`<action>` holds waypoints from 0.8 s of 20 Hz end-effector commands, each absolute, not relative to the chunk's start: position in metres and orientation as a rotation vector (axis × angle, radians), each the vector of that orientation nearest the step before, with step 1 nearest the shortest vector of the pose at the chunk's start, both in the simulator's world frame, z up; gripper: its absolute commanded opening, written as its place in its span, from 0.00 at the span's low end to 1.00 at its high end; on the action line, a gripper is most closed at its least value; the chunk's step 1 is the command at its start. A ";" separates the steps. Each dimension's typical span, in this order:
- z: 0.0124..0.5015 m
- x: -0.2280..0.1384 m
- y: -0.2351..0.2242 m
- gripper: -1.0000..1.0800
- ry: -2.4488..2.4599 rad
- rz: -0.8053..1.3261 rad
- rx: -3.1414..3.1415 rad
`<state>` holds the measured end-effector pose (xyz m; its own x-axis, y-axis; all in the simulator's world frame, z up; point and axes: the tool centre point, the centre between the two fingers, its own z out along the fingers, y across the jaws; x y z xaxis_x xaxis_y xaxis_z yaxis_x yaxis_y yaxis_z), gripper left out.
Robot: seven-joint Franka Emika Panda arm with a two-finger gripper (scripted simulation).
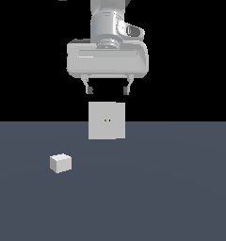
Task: Plug the charger into the wall socket.
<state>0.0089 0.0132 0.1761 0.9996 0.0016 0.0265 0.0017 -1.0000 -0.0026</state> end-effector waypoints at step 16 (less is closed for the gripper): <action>0.159 0.001 0.030 0.96 -0.186 -0.145 -3.105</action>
